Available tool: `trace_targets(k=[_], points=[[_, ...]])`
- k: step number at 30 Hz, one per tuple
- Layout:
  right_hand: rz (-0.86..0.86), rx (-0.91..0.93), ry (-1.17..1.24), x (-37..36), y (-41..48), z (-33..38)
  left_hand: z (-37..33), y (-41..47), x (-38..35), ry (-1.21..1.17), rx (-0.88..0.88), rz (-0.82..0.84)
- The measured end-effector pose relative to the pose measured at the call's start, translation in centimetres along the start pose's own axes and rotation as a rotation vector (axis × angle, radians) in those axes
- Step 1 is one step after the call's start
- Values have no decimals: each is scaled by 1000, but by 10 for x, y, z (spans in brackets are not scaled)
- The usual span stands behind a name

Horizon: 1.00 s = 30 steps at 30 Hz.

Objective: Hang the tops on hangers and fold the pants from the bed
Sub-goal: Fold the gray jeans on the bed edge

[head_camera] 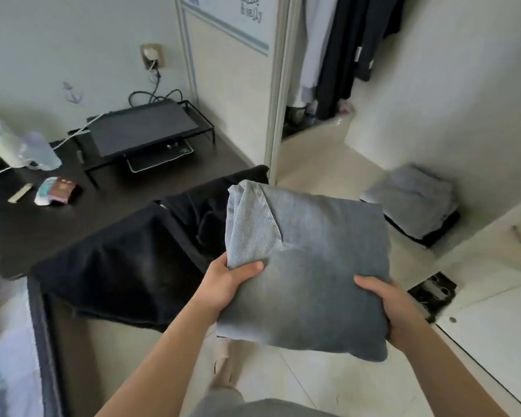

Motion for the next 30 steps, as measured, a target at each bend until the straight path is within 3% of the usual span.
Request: trace_targets(k=[16, 30], points=[[-493, 220, 353, 4, 90, 49, -122, 255, -87, 314, 61, 498], [-554, 193, 398, 10, 231, 79, -126, 423, -139, 577, 153, 365]])
Point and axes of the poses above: each hand's wrist, its own y-axis towards the middle knuckle, its own x-axis out of the back of the hand, z = x × y, the point moved 5 cm from there along y, towards the middle knuckle, and after that the axes turned 15 degrees about y, right-handed, at the moved point
